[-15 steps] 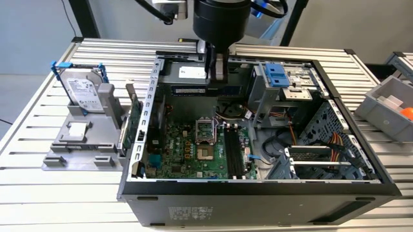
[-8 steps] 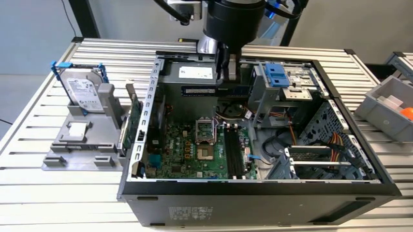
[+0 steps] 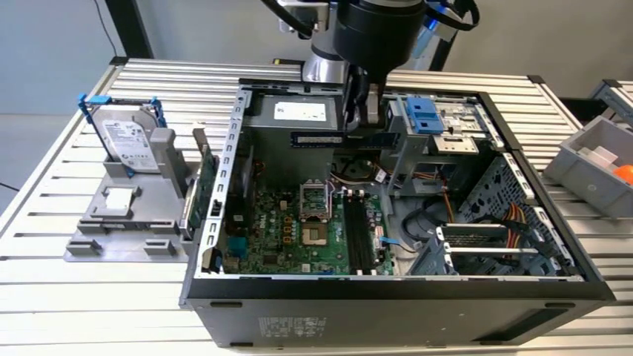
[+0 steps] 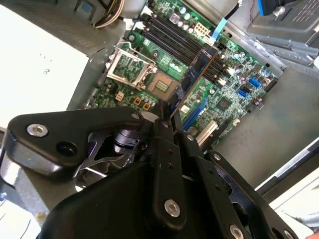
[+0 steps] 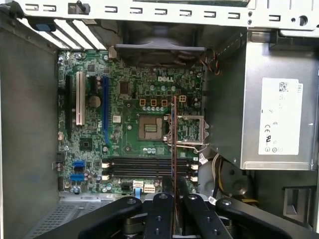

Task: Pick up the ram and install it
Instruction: 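Pick up the ram and move it above insertion slot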

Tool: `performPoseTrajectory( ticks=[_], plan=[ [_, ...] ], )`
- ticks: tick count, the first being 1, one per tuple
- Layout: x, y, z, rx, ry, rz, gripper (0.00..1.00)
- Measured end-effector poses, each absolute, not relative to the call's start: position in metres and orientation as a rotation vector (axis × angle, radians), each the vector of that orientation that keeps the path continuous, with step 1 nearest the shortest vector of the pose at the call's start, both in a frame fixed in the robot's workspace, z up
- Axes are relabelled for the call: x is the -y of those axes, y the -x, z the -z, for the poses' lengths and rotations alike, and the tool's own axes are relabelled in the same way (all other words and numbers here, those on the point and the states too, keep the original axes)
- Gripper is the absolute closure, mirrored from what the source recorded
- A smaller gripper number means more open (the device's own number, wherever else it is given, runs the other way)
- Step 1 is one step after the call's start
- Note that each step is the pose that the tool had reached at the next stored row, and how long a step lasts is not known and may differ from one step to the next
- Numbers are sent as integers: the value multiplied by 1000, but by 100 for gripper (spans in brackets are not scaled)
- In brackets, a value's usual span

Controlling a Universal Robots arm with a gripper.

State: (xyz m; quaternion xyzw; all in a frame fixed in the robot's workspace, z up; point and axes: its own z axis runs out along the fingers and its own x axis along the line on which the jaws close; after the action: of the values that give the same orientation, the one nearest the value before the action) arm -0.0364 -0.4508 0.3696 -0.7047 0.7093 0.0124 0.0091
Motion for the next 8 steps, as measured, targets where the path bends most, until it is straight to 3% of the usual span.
performPoseTrajectory(
  ticks=[8],
  plan=[
    [451, 28, -370, -2230, 2212, -67, 100]
  ],
)
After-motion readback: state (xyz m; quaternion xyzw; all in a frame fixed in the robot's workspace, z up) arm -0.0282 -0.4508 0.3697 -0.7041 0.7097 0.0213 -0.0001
